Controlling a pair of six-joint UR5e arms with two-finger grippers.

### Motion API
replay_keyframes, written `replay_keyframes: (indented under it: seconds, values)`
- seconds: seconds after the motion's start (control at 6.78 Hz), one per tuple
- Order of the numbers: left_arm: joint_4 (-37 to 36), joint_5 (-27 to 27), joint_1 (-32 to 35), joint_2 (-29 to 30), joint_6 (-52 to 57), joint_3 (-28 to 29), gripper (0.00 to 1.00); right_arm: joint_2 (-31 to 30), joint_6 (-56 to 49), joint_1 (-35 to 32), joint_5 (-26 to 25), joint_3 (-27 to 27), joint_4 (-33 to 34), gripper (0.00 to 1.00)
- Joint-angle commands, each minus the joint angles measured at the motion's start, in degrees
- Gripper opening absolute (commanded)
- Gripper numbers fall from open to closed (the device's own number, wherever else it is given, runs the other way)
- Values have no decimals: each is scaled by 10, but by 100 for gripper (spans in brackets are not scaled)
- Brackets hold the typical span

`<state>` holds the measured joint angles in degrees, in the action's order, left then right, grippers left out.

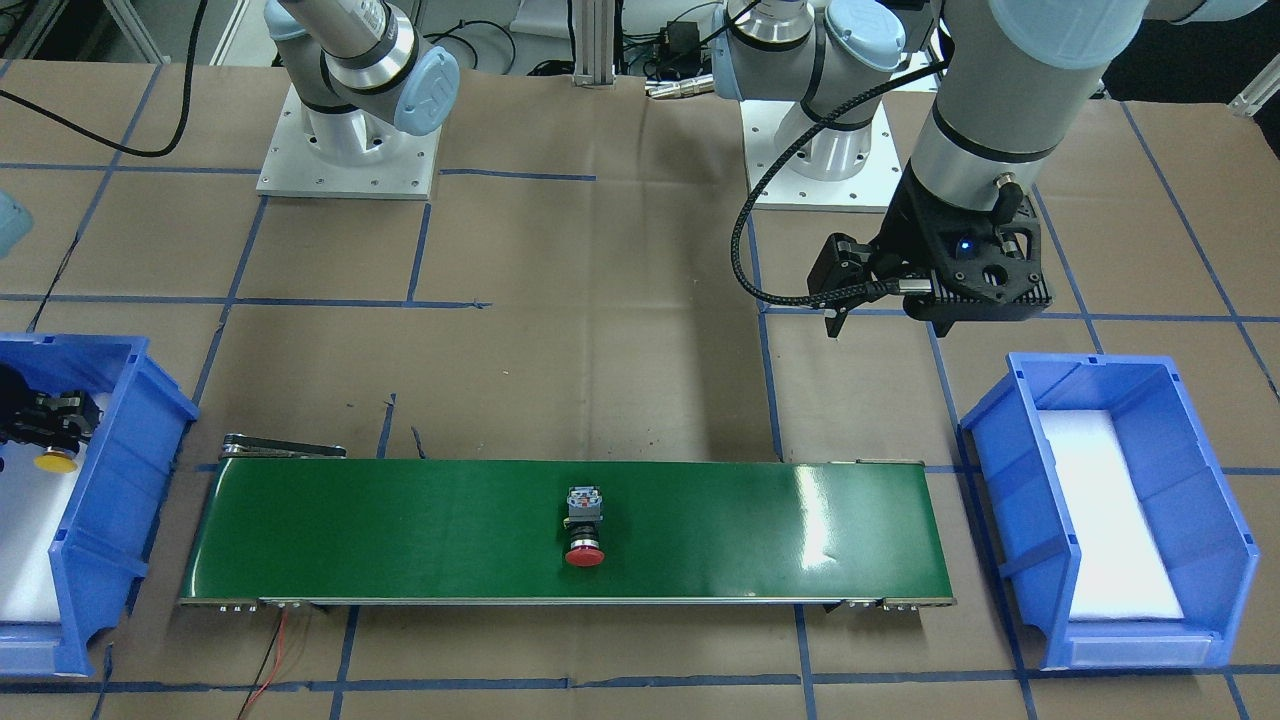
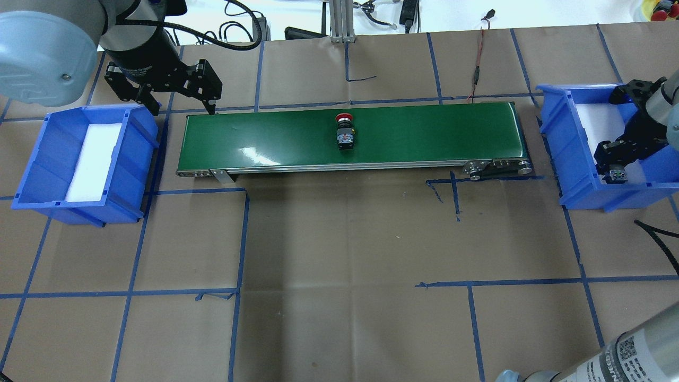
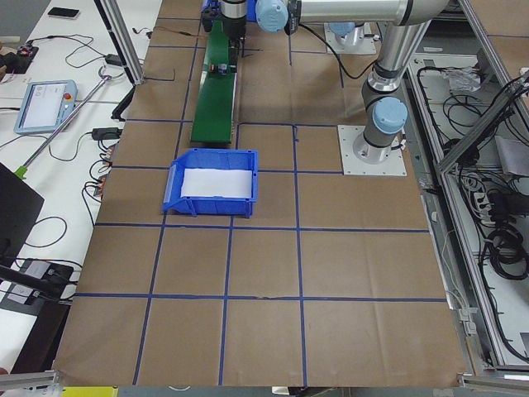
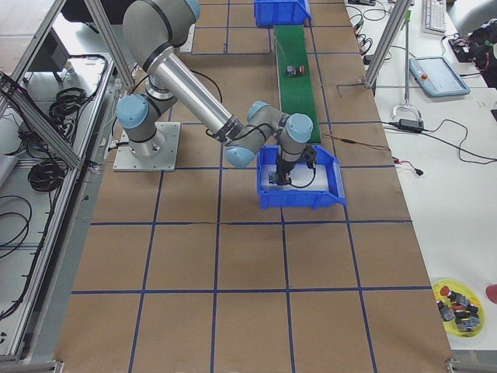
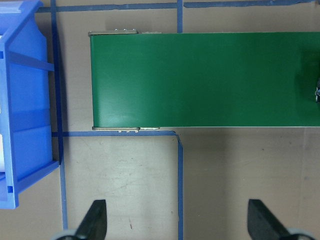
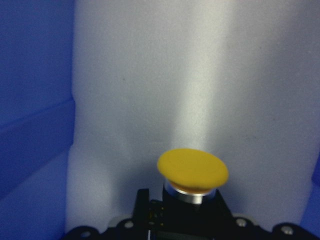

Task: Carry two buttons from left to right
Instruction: 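Lower the yellow button into the bin and open the right gripper, then move the right gripper back over the red button on the belt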

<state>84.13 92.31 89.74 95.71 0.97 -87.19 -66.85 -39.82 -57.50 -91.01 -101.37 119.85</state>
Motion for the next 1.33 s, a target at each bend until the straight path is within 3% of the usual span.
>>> replay_keyframes:
  seconds: [0.0, 0.29, 0.59, 0.74, 1.03, 1.18]
  values:
    - [0, 0, 0, 0, 0, 0, 100, -2, 1, -1, -3, 8, -6, 100]
    - [0, 0, 0, 0, -1, 0, 100, -8, 5, -7, -7, 49, -11, 100]
    - [1, 0, 0, 0, -1, 0, 100, -17, 45, -44, -10, 127, -101, 99]
    - [1, 0, 0, 0, -1, 0, 100, -17, 68, -79, -10, 173, -114, 100]
    - [1, 0, 0, 0, -1, 0, 100, -17, 228, -158, -2, 249, -223, 100]
    - [1, 0, 0, -1, -1, 0, 100, -24, 280, -214, 0, 253, -218, 100]
